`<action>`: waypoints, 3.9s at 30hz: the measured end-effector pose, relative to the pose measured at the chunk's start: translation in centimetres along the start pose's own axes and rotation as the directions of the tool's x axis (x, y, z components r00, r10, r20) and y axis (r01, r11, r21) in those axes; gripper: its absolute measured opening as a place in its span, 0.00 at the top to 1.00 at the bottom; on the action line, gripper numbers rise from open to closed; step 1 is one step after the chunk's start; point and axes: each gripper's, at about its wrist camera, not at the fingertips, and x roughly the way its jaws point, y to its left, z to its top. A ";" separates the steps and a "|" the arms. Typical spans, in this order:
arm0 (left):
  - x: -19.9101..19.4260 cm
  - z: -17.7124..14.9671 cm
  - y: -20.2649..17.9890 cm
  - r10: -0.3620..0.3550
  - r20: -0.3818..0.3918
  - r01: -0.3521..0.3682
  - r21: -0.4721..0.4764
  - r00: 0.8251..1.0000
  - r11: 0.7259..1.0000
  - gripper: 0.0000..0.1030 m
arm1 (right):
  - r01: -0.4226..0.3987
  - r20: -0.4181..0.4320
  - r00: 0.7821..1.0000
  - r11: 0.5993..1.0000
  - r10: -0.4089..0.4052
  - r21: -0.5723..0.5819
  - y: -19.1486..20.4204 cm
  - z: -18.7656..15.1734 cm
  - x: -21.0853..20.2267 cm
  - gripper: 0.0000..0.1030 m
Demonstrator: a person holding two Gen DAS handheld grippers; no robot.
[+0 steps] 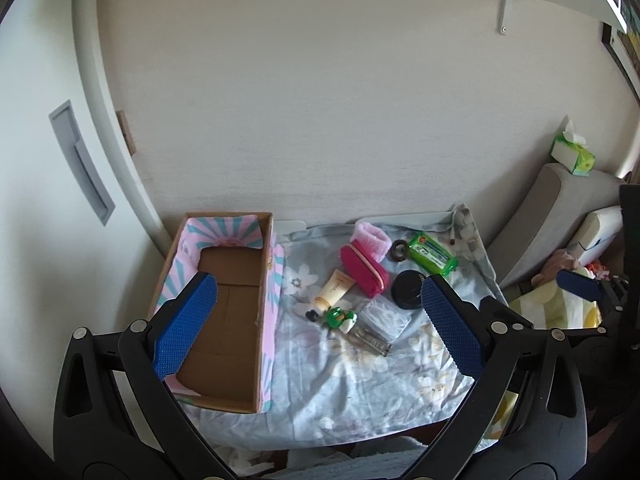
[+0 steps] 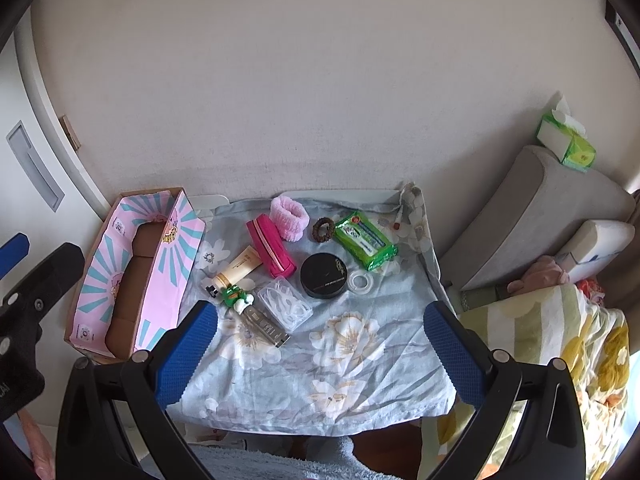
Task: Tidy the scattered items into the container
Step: 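Move both tools toward the scattered items on the cloth, then grasp the pink pouch with the left tool while the right tool grasps the green wipes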
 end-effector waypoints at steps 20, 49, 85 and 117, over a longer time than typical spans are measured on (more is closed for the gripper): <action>-0.5 0.2 1.3 0.044 0.064 -0.043 -0.028 0.997 0.999 0.01 | -0.070 -0.010 0.998 0.994 0.069 -0.088 0.7 -0.6 0.7 0.00; 2.3 -0.5 -1.6 -0.021 -0.004 0.021 0.043 1.000 0.999 0.01 | -0.072 0.027 0.997 0.992 0.075 -0.108 -7.6 0.0 1.5 0.00; 29.7 -2.6 -7.8 0.047 -0.379 -0.084 -0.083 0.924 0.993 0.01 | -0.286 -0.193 0.950 0.930 0.245 -0.230 -11.9 5.0 27.5 0.00; 34.8 -4.4 -9.2 0.123 -0.468 -0.152 -0.024 0.875 0.988 0.46 | -0.286 -0.239 0.947 0.898 0.214 -0.333 -11.9 3.7 30.6 0.33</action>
